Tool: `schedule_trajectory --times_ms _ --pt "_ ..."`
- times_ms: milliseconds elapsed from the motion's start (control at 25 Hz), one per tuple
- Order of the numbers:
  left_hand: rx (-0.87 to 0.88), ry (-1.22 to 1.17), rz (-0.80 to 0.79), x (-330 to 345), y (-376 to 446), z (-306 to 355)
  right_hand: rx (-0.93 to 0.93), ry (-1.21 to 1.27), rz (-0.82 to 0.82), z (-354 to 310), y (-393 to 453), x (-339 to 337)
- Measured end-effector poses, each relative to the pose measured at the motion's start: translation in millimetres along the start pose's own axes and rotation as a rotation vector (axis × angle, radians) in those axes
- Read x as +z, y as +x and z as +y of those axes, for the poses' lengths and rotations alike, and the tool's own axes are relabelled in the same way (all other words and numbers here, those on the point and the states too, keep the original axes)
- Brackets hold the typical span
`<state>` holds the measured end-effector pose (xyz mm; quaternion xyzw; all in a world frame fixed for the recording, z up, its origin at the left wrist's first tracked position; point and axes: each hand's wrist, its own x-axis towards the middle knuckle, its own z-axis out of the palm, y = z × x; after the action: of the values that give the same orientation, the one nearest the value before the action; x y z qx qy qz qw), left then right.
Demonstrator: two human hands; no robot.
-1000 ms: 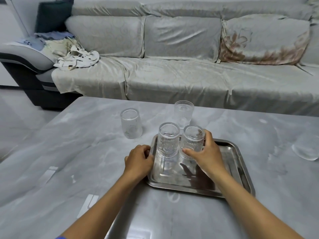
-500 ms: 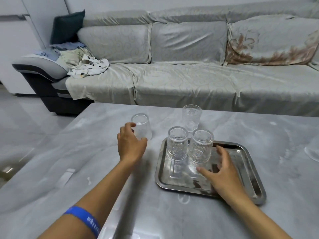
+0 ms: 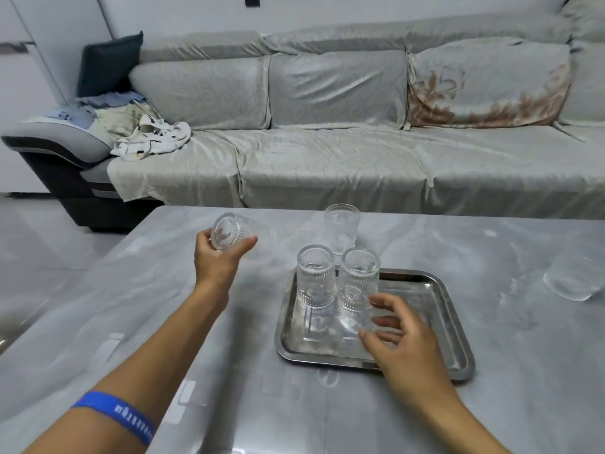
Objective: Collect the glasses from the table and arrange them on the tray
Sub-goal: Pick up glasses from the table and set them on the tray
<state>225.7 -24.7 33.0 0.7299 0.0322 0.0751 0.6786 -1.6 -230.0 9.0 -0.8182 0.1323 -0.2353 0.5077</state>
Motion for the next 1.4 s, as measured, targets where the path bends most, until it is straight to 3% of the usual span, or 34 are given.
schedule_trajectory --times_ms 160,240,320,440,560,600,720,840,1080,1400 --pt "0.083 -0.346 -0.122 -3.7 -76.0 37.7 -0.210 -0.041 0.116 -45.1 -3.9 13.8" --pt "0.181 -0.342 -0.209 0.4 -121.2 53.3 -0.477 -0.310 0.140 -60.8 -5.3 19.4" --pt "0.323 -0.233 -0.303 8.3 -160.5 63.0 -0.590 -0.506 0.193 -69.1 -3.5 17.9" --pt "0.434 -0.121 -0.479 18.1 -193.4 72.0 -0.534 -0.570 0.333 -67.6 0.8 -0.6" --pt "0.394 -0.058 -0.709 21.4 -179.5 69.9 -0.376 -0.446 0.310 -51.8 6.1 -30.5" --pt "0.332 -0.019 -0.685 22.3 -168.1 61.1 -0.276 -0.371 0.290 -42.9 10.1 -40.1" --pt "0.074 0.318 -0.351 17.5 -130.8 20.7 0.036 -0.206 0.250 -11.8 25.7 -60.6" --pt "-0.110 0.624 -0.379 10.8 -111.8 -19.0 0.165 -0.150 0.205 20.7 43.5 -63.5" --pt "-0.041 0.655 -0.440 11.7 -99.8 -37.9 0.211 -0.132 0.115 59.8 79.2 -40.4" --pt "0.000 0.655 -0.488 10.6 -93.7 -42.1 0.159 -0.229 0.128 75.8 82.9 -31.4"
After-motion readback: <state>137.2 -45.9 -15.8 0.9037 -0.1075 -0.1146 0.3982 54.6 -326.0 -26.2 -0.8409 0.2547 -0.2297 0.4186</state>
